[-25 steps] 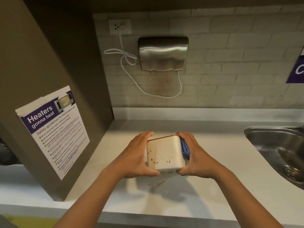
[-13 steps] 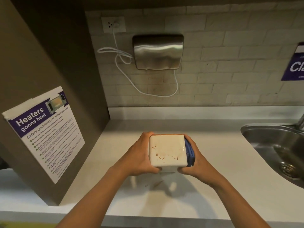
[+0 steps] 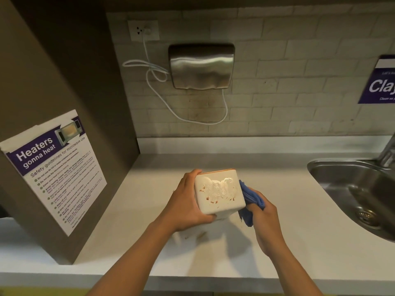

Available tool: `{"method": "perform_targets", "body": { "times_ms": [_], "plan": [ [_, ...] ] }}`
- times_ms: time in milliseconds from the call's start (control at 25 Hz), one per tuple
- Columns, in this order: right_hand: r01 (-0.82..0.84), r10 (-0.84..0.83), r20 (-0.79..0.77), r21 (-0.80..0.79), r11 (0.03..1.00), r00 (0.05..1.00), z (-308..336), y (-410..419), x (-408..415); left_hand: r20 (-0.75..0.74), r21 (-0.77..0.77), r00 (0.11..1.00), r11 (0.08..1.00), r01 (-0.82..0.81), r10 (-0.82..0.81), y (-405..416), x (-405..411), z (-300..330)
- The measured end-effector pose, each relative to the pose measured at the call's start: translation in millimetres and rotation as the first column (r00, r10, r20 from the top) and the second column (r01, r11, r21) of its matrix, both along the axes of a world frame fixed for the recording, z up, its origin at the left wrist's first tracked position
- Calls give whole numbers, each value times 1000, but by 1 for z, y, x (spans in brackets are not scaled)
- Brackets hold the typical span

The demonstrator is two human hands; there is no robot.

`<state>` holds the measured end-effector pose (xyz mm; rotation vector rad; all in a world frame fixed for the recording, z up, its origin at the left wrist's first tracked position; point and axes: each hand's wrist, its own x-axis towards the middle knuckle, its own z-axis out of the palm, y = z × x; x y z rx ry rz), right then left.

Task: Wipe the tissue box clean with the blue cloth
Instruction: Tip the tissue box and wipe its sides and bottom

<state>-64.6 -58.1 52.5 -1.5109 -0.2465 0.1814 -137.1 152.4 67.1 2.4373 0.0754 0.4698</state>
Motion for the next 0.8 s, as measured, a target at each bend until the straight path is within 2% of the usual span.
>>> {"method": "perform_targets", "body": {
  "times_ms": [160,240,320,440,520,720,800],
  "plan": [
    [-44,43,140,7,999,989,19,2,-5,54,36,998,999,-34,32,-3,5,-1],
    [-68,98,278,-114,991,955,21,2,-11,59,51,998,998,-41,38,-3,9,-4],
    [11,119,413,-299,954,903,18,2,-16,60,54,998,998,-36,33,-1,11,-6],
    [120,107,462,-435,892,881,8,-5,-14,51,53,998,998,-38,35,2,14,-7],
    [164,101,487,-471,867,867,3,-5,-12,40,42,999,998,-38,37,4,16,-7],
    [278,190,678,-518,809,710,1,30,-32,39,5,998,998,-55,55,6,20,-7],
    [283,198,689,-519,807,698,-6,25,-37,28,1,999,999,-41,41,7,21,-7]
  ]
}}
